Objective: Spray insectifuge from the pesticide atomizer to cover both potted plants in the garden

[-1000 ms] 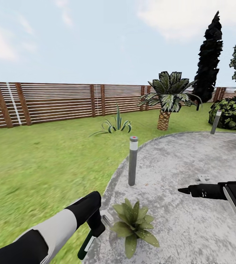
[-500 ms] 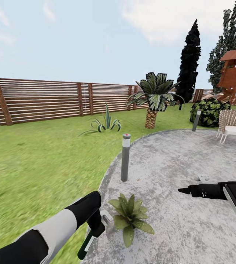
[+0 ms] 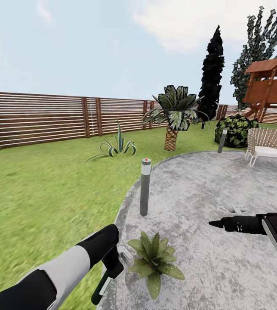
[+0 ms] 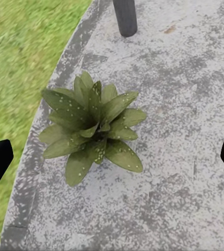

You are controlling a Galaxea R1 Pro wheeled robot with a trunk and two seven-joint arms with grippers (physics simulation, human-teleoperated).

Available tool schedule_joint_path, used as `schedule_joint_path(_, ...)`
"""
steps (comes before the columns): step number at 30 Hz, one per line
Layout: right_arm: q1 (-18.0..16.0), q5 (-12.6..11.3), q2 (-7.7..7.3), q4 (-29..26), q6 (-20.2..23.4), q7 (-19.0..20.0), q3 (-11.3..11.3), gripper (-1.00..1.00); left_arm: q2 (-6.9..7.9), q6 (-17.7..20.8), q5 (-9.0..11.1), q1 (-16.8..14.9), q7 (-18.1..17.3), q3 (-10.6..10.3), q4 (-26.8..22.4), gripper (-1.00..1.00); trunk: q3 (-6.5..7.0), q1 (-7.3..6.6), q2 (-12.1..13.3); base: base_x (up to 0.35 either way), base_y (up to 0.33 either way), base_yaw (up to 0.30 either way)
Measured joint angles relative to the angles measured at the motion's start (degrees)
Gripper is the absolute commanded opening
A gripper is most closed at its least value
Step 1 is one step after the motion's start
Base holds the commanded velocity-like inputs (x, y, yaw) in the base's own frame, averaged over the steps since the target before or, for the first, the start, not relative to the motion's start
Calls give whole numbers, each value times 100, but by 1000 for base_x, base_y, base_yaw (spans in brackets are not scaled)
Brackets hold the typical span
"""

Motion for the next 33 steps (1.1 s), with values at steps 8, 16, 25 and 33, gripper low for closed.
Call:
schedule_joint_path(8,0,0,0,0,1,0,0,100,-16,3,-3,-24,1,20,-175,-100,-73,0,0,1,1,0)
schedule_joint_path(16,0,0,0,4,2,0,0,100,-18,9,-1,-43,-1,20,-340,-100,-148,-1,0,35,0,0)
schedule_joint_path(25,0,7,0,4,3,0,0,100,-11,9,7,-44,0,11,-336,-100,-173,0,0,140,0,-41)
schedule_joint_path(33,0,2,0,4,0,0,0,100,-9,10,8,-44,0,3,-311,-100,-175,0,0,2,0,-124)
